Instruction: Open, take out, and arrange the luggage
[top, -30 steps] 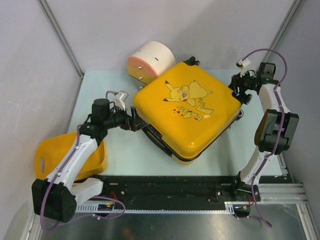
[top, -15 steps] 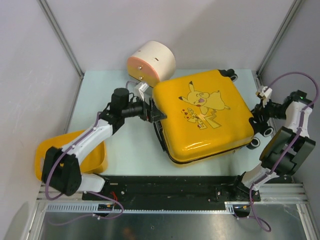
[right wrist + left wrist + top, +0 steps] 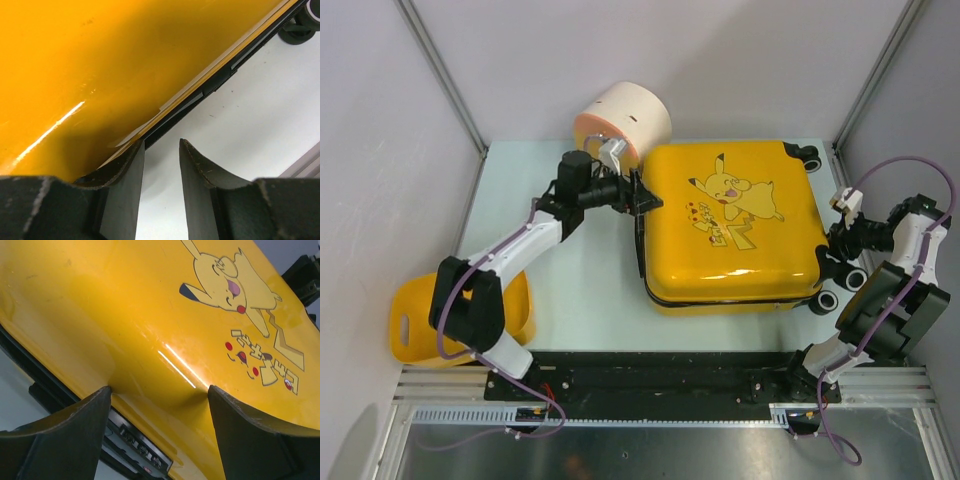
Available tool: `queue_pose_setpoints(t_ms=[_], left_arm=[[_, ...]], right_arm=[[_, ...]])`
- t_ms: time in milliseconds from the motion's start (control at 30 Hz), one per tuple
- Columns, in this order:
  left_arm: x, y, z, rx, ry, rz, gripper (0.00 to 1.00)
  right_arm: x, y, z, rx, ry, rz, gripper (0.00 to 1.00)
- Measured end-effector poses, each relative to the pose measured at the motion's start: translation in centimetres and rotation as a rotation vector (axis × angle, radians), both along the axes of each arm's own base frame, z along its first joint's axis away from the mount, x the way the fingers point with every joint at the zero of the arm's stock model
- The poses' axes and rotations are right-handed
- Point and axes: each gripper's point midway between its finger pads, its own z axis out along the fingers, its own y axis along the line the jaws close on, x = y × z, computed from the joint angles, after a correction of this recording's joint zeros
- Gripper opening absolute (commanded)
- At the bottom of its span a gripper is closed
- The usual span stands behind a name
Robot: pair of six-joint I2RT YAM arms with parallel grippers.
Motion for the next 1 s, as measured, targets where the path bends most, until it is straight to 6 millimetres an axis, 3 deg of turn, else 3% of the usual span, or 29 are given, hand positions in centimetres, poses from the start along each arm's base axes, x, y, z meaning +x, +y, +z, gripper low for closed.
queue_pose_setpoints(t_ms=[100,267,333,400,467,567,733,1000], left_arm=[[-1.1,0.5,0.0,-0.002,-0.021,-0.005,0.82],[-6.5,1.4,0.0,-0.002,-0.03,-0.044,0.81],[-6.8,2.3,0.4,-0.006,-0.034,-0.025,0.8],[-5.0,4.3,1.2,-0.017,-0.049,0.054,0.79],[-1.9,7.1,1.9,-0.023,-0.052,0.168,0.78],[2.1,9.2,2.7,-0.036,-0.055,0.268,0.85],[6.6,7.6,3.0,-0.076,-0.048,0.276,0.86],[13.8,3.9,0.8,-0.138,-0.004,0.258,0.86]], right_arm=[[-0.1,0.1,-0.1,0.005,0.007,-0.002,0.4],[-0.5,0.0,-0.5,0.024,0.034,-0.022,0.41],[-0.7,-0.1,-0.7,0.033,0.046,-0.031,0.41],[-0.8,-0.2,-0.7,0.046,0.062,-0.049,0.42],[-1.0,-0.2,-0.7,0.06,0.076,-0.07,0.42],[-1.0,-0.3,-0.7,0.078,0.093,-0.096,0.42],[-1.0,-0.4,-0.8,0.105,0.114,-0.134,0.42],[-0.8,-0.6,-0.8,0.131,0.136,-0.183,0.43]])
